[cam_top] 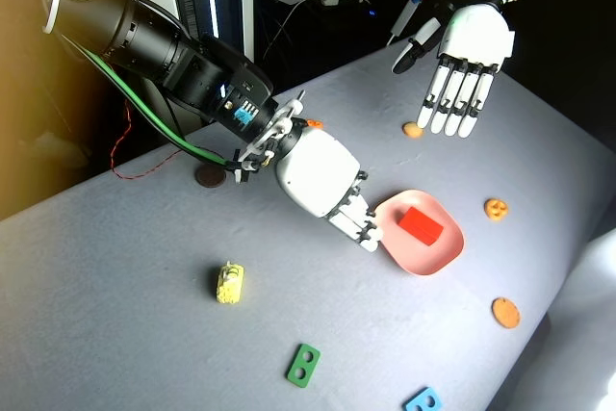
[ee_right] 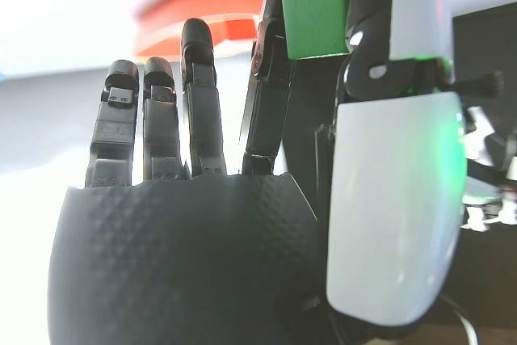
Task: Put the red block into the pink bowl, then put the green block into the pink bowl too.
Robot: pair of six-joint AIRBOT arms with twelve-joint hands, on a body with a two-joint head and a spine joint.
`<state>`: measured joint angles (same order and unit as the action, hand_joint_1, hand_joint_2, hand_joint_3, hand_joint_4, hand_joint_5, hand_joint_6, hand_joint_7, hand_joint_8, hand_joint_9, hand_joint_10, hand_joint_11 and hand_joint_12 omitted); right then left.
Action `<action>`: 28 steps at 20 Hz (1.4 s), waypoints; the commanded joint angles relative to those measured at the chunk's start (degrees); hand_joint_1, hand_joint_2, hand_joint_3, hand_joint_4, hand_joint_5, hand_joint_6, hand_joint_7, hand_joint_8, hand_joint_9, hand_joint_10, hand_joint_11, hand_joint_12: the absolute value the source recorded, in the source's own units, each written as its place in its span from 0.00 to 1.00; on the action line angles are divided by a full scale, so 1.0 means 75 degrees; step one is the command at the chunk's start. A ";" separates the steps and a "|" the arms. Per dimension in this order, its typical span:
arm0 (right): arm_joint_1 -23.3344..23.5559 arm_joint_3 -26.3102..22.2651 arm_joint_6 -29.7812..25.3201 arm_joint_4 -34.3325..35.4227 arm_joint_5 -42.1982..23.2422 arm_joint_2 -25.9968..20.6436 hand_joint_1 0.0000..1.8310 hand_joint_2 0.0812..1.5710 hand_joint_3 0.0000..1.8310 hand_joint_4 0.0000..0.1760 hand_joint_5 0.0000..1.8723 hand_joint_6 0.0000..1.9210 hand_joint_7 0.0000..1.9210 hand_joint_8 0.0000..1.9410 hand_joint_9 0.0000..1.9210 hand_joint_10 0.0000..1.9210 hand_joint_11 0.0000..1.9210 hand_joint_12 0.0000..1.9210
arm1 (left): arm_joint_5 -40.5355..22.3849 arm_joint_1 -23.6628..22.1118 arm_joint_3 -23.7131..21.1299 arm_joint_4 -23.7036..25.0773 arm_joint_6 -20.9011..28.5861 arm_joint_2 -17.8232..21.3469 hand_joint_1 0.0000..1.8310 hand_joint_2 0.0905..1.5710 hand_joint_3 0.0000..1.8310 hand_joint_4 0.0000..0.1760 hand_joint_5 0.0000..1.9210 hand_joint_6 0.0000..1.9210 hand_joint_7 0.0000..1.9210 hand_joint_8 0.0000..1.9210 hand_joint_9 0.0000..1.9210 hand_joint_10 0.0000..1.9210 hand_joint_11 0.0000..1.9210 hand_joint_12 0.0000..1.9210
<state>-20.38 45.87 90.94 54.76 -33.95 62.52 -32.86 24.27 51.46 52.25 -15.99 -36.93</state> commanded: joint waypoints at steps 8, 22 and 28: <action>0.0961 0.1280 -0.0071 -0.1050 -0.0482 0.0304 0.62 0.60 0.00 0.49 0.73 0.17 0.19 0.00 0.01 0.00 0.00 0.00 | -0.0528 -0.0181 -0.0021 -0.0297 0.0023 0.0034 0.19 0.62 0.00 0.00 0.14 0.00 0.13 0.00 0.09 0.00 0.00 0.15; 0.1106 0.2551 -0.0092 -0.1040 -0.0151 0.1196 0.62 0.60 0.00 0.67 0.72 0.18 0.17 0.00 0.02 0.00 0.00 0.00 | -0.0528 -0.0197 -0.0004 -0.0287 0.0023 0.0029 0.18 0.62 0.00 0.00 0.13 0.00 0.13 0.00 0.09 0.00 0.00 0.14; 0.1083 0.2701 -0.0090 -0.1040 -0.0154 0.1320 0.62 0.60 0.00 0.72 0.72 0.19 0.17 0.00 0.02 0.00 0.00 0.00 | -0.0528 -0.0201 -0.0017 -0.0287 0.0023 0.0028 0.19 0.61 0.00 0.00 0.14 0.00 0.14 0.00 0.11 0.00 0.00 0.20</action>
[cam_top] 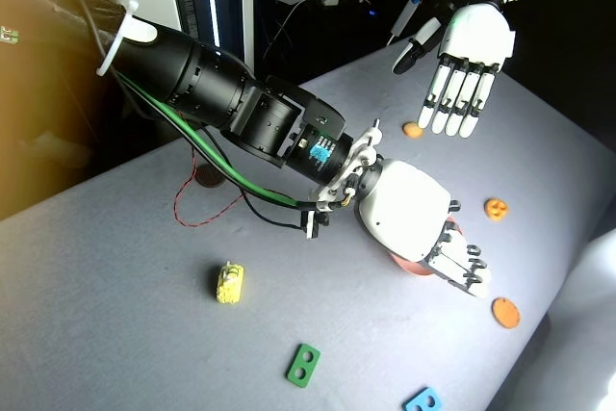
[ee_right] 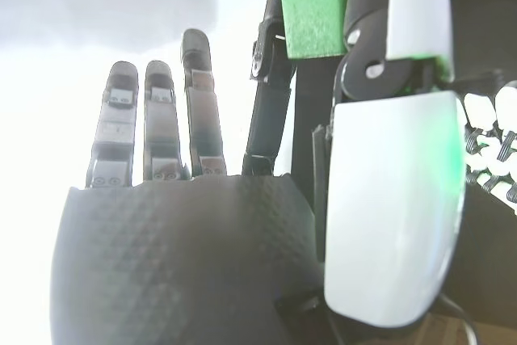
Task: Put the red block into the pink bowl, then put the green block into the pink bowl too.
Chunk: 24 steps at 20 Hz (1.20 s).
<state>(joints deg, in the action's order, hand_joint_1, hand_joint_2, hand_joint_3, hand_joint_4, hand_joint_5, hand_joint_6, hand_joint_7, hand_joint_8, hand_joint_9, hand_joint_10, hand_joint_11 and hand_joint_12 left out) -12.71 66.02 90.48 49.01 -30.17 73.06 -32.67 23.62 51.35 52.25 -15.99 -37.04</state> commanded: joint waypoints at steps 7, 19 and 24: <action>0.0012 0.0075 -0.0032 -0.0273 -0.0722 -0.0038 0.60 0.55 0.00 0.32 0.61 0.06 0.13 0.00 0.00 0.00 0.00 0.00 | -0.0525 -0.0127 -0.0033 -0.0287 0.0023 0.0043 0.20 0.61 0.00 0.00 0.15 0.00 0.15 0.00 0.11 0.00 0.00 0.21; -0.0024 0.0172 -0.0114 -0.0274 -0.0676 -0.0027 0.44 0.50 0.00 0.90 0.17 0.00 0.01 0.00 0.00 0.00 0.00 0.00 | -0.0465 -0.0234 -0.0089 -0.0293 0.0031 0.0014 0.19 0.61 0.00 0.00 0.14 0.00 0.14 0.00 0.11 0.00 0.00 0.18; 0.0210 -0.0020 -0.0740 -0.1385 -0.0161 -0.0498 0.48 0.46 0.00 0.38 0.07 0.00 0.02 0.01 0.00 0.00 0.00 0.00 | -0.0267 -0.0328 -0.0180 -0.0378 0.0031 -0.0060 0.20 0.61 0.00 0.00 0.14 0.00 0.14 0.00 0.11 0.00 0.00 0.16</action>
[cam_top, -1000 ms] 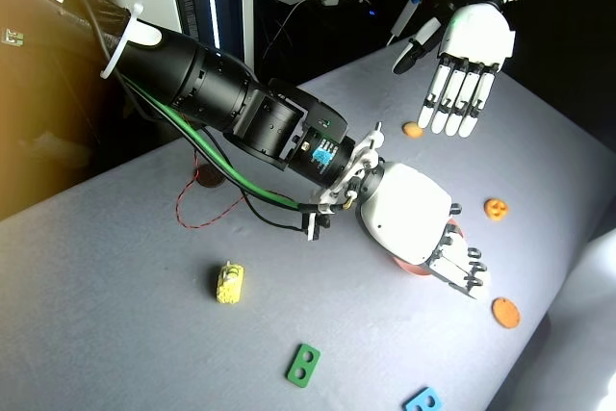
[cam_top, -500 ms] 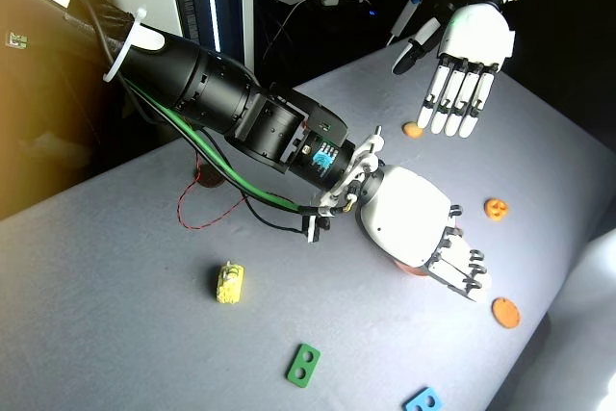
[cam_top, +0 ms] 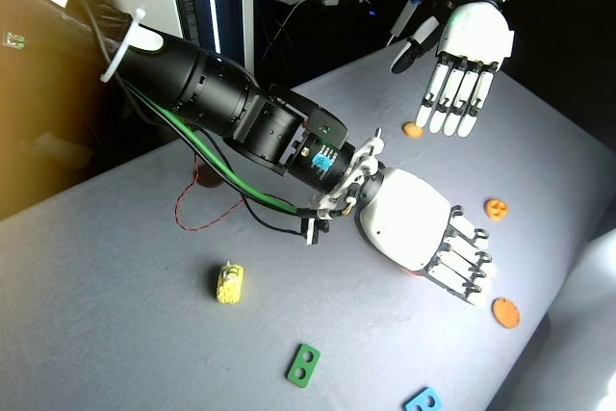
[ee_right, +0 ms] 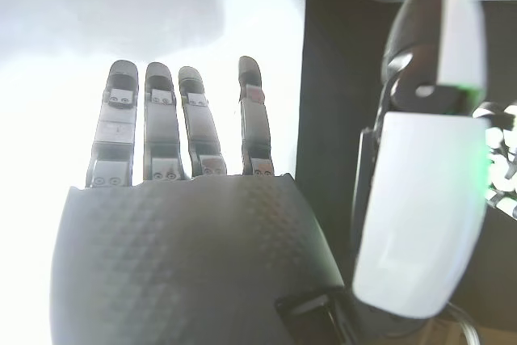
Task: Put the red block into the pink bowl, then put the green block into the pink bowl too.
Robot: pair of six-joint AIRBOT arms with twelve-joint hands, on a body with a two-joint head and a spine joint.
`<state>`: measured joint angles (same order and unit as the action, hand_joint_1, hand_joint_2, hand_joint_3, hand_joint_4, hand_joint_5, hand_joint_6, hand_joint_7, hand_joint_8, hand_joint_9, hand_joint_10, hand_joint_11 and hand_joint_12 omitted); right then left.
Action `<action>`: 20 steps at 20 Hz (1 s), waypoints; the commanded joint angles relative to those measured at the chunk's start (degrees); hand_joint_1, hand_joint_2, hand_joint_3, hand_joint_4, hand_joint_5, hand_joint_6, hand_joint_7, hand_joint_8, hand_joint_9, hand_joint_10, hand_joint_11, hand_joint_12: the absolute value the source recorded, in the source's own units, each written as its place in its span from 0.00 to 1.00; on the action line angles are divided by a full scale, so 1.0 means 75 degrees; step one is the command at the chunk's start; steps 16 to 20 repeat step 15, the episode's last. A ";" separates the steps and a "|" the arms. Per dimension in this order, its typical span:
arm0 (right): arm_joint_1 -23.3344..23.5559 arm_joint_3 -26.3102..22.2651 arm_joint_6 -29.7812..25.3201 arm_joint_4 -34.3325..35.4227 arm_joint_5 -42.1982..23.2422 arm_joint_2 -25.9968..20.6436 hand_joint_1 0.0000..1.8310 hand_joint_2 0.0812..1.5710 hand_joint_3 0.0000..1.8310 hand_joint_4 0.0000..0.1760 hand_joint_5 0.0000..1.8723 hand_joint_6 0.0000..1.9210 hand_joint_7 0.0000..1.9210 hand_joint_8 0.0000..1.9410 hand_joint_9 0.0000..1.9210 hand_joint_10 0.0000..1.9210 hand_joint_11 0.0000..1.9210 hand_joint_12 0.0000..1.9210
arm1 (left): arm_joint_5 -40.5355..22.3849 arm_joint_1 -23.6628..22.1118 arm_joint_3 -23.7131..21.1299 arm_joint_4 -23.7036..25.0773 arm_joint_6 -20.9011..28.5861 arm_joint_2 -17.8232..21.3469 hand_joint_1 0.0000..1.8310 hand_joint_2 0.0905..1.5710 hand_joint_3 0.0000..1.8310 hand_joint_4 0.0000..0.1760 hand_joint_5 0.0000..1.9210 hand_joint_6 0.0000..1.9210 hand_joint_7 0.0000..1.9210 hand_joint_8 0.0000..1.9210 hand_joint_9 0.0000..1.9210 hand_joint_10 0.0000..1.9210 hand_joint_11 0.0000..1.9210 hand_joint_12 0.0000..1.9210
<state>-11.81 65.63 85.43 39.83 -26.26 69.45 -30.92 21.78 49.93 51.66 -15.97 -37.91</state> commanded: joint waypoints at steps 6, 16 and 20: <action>0.0716 -0.0358 -0.1490 -0.2725 0.0029 -0.0943 0.36 0.50 0.01 0.00 0.00 0.00 0.00 0.00 0.00 0.00 0.00 0.00 | -0.0553 -0.0139 0.0049 -0.0497 0.0029 0.0026 0.17 0.63 0.00 0.00 0.13 0.00 0.12 0.00 0.09 0.00 0.00 0.14; 0.1243 -0.0448 -0.8788 -1.0759 -0.0709 -0.2389 0.24 0.52 0.01 0.00 0.00 0.00 0.00 0.00 0.00 0.00 0.00 0.00 | -0.0375 -0.0331 0.0046 -0.0650 0.0015 -0.0024 0.15 0.62 0.00 0.00 0.12 0.00 0.10 0.00 0.08 0.00 0.00 0.14; 0.1243 -0.0448 -0.8788 -1.0759 -0.0709 -0.2389 0.24 0.52 0.01 0.00 0.00 0.00 0.00 0.00 0.00 0.00 0.00 0.00 | -0.0375 -0.0331 0.0046 -0.0650 0.0015 -0.0024 0.15 0.62 0.00 0.00 0.12 0.00 0.10 0.00 0.08 0.00 0.00 0.14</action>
